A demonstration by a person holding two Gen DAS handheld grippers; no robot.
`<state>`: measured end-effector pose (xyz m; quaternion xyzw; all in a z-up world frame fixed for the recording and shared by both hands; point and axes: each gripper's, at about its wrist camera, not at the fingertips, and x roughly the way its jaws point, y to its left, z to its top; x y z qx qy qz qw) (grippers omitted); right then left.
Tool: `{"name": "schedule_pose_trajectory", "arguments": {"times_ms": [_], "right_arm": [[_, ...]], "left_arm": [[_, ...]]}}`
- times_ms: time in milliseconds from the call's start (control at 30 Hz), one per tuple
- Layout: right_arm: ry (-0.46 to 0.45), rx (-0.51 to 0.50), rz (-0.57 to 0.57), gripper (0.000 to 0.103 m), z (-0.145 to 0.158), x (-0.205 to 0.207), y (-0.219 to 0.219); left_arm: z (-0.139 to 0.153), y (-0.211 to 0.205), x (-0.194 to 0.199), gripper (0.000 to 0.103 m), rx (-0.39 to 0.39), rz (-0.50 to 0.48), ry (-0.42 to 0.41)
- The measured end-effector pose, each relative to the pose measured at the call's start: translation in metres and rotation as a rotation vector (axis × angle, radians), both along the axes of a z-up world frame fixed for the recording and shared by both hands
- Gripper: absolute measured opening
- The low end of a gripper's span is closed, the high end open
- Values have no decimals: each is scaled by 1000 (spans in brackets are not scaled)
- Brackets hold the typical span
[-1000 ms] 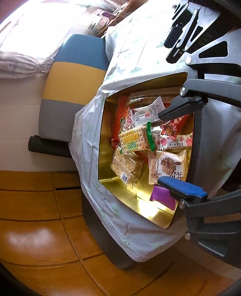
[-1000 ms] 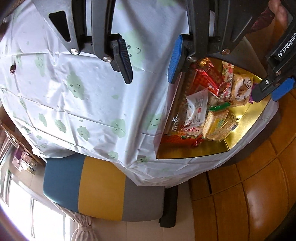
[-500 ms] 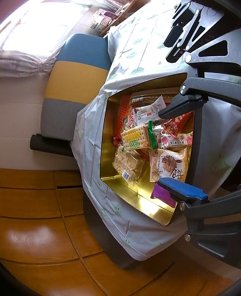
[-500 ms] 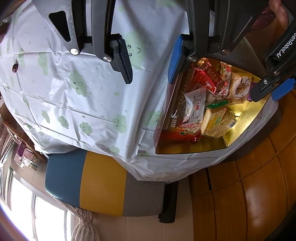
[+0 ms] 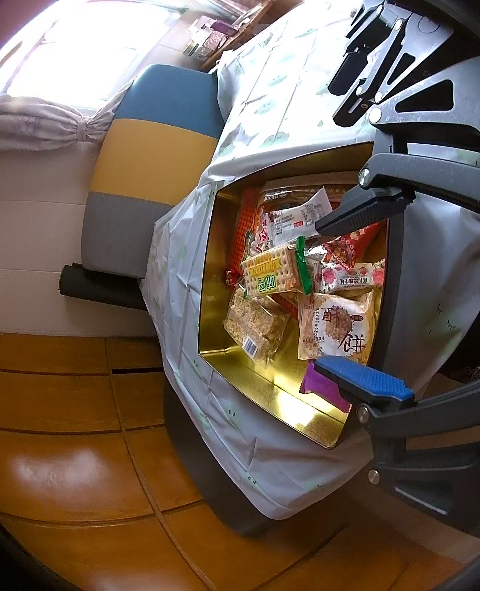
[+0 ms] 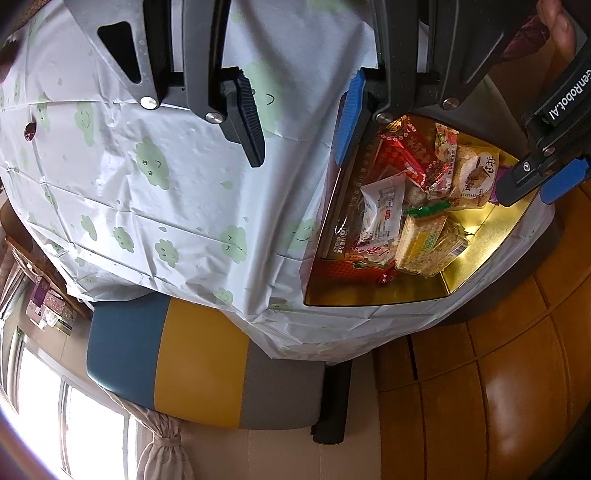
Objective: Organize snacks
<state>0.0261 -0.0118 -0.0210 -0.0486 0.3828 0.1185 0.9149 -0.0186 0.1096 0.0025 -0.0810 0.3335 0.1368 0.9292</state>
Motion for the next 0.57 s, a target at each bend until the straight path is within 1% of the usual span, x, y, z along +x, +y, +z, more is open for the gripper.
{"name": "schedule_pose_trajectory", "arguments": {"times_ms": [300,567], "right_arm": [[-4,-5,10,40,0,-1,2],[0,-4,10,40,-3,-2,2]], "left_arm": [[0,2,0,68,-4,2,-1],[2,2,-2,68,11,4,-26]]}}
